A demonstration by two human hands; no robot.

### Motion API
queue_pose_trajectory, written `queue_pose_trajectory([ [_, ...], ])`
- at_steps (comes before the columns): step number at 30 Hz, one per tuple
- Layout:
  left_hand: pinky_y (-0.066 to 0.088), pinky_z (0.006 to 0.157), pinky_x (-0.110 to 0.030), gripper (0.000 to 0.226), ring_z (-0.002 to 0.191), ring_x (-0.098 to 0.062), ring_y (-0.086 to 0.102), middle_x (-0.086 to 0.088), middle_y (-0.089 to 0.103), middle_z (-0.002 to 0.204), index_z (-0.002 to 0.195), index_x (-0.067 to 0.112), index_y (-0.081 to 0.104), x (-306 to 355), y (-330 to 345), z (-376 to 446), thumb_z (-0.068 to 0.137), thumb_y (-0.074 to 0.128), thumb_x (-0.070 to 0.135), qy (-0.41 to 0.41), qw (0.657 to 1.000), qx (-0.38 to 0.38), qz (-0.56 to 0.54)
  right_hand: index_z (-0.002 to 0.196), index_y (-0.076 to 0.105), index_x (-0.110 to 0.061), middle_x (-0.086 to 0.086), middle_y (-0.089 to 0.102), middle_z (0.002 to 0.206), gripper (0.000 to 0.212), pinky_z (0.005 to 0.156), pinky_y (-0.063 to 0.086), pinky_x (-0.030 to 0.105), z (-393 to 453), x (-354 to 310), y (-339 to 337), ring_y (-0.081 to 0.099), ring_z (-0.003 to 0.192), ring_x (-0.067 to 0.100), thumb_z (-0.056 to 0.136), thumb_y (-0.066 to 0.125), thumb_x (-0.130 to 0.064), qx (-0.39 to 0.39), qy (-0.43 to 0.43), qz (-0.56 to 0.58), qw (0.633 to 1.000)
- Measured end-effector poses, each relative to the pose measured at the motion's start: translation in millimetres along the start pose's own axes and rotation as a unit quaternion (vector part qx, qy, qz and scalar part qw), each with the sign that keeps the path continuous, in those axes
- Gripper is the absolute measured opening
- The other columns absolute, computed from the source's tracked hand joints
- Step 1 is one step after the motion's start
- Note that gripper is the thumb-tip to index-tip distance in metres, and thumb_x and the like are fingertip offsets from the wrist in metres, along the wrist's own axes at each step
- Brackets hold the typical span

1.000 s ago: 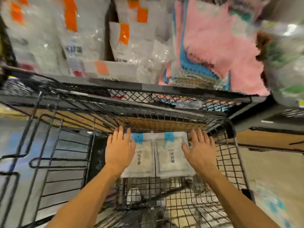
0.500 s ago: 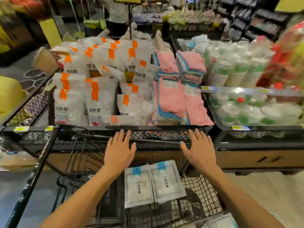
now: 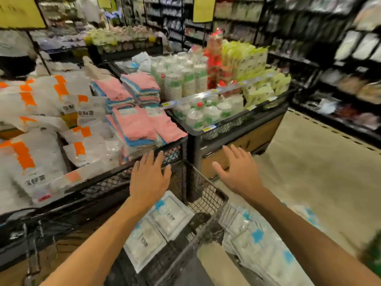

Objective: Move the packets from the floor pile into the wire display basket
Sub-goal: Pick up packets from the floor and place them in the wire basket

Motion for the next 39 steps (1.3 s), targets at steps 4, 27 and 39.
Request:
queue_pose_trajectory([
  [4,0.025,0.124,-0.046,0.062,0.152,-0.029,0.028,-0.01,0.029,0.166,0.161,0.02,0.028,71,11,-4,0.107,0.032,0.05,0.089,0.996,-0.016,-0.004,0.16,0.031,-0.024,0.005,0.031,0.167,0.077,0.125,0.02,0.046,-47,67,-29,0.026,0.154,0.026,0.098,0.033,-0.069,0.033,0.085,0.001,0.996],
  [27,0.033,0.118,-0.045,0.062,0.146,-0.029,0.038,-0.011,0.042,0.158,0.158,0.013,0.032,454,139,-89,0.106,0.037,0.046,0.355,0.927,-0.117,-0.019,0.158,0.033,-0.018,0.005,0.042,0.159,0.074,0.122,0.023,0.04,-288,436,-69,0.035,0.147,0.026,0.101,0.04,-0.064,0.077,0.394,-0.024,0.916],
  [39,0.026,0.124,-0.044,0.067,0.152,-0.026,0.027,-0.008,0.023,0.168,0.163,0.018,0.016,499,272,-41,0.106,0.031,0.05,0.383,0.893,-0.234,-0.024,0.164,0.017,-0.021,0.005,0.022,0.17,0.082,0.128,0.016,0.043,-285,511,13,0.02,0.157,0.026,0.099,0.034,-0.069,0.013,0.506,0.022,0.862],
])
Point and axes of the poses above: each hand's wrist, its own z-axis towards the middle knuckle, its own y-axis out of the palm, x = y × z, the point moved 3 cm from there along z, towards the middle knuckle
